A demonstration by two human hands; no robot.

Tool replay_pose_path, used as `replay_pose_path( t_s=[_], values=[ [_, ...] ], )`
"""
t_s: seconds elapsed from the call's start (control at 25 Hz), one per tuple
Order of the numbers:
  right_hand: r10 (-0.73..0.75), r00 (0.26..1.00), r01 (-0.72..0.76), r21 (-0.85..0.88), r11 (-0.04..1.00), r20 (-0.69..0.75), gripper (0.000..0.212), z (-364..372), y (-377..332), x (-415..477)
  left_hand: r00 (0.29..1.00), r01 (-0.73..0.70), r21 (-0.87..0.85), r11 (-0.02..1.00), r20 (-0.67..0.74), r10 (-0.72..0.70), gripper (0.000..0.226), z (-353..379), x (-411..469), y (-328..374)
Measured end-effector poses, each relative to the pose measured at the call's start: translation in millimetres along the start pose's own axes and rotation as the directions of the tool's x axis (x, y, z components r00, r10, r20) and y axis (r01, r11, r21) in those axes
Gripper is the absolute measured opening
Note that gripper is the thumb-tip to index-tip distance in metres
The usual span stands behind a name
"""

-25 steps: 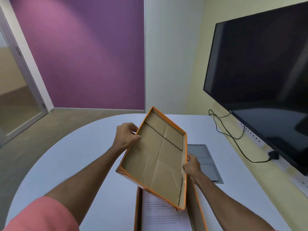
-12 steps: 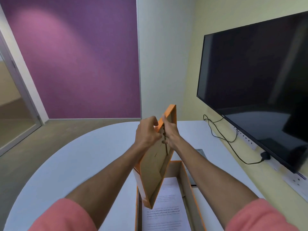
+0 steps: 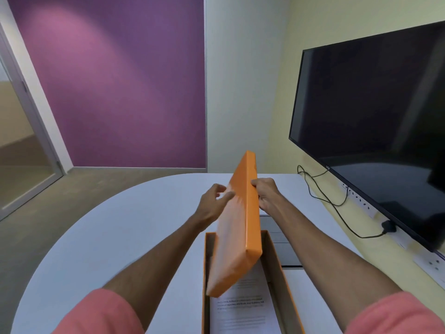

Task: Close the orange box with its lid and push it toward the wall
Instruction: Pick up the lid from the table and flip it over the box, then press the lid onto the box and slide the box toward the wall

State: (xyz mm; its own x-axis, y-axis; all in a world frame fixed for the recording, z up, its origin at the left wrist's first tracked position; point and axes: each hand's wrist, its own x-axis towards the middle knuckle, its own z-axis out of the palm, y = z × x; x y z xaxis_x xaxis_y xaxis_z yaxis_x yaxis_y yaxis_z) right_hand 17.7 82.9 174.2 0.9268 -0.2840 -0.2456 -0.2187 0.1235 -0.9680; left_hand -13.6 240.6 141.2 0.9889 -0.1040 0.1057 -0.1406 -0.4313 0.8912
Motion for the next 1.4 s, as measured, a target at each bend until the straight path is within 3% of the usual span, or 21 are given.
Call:
replay_pose_path(
  t_s=[0.16,0.4,0.56,0.72,0.84,0.96,1.08,1.4],
  values=[
    [0.003,0.99,-0.028,0.179,0.983,0.14,0.024,-14,-8,-5,0.947,0.316,0.034,0.948,0.043,-0.317,0.076,-18,2,-44],
    [-0.056,0.969,-0.037,0.363,0.931,0.241,0.018,-29,-7,-6,0.807,0.569,-0.236,0.788,-0.026,-0.59,0.069,-37,4,-64],
    [-0.062,0.977,-0.005,0.31,0.951,0.206,0.016,-36,3,-1,0.79,0.576,-0.296,0.762,-0.037,-0.612,0.057,-43,8,-66],
    [-0.072,0.989,0.076,-0.028,0.997,0.131,0.026,-48,19,2,0.773,0.573,-0.371,0.731,-0.053,-0.632,0.046,-44,7,-69],
    [0.02,0.993,0.004,-0.195,0.981,0.117,0.045,-57,36,1,0.783,0.544,-0.423,0.725,-0.054,-0.619,0.037,-36,4,-71],
    [0.033,0.995,0.0,-0.32,0.947,0.097,0.047,-66,59,3,0.799,0.518,-0.392,0.76,-0.096,-0.593,0.038,-19,0,-77],
    [-0.002,0.995,0.031,-0.293,0.956,0.096,0.056,-76,82,-1,0.776,0.52,-0.38,0.765,-0.165,-0.609,0.037,-2,-4,-88],
    [0.069,0.99,-0.024,-0.33,0.944,0.124,0.042,-99,148,1,0.762,0.58,-0.295,0.759,-0.132,-0.633,0.043,40,-43,-130]
  ],
)
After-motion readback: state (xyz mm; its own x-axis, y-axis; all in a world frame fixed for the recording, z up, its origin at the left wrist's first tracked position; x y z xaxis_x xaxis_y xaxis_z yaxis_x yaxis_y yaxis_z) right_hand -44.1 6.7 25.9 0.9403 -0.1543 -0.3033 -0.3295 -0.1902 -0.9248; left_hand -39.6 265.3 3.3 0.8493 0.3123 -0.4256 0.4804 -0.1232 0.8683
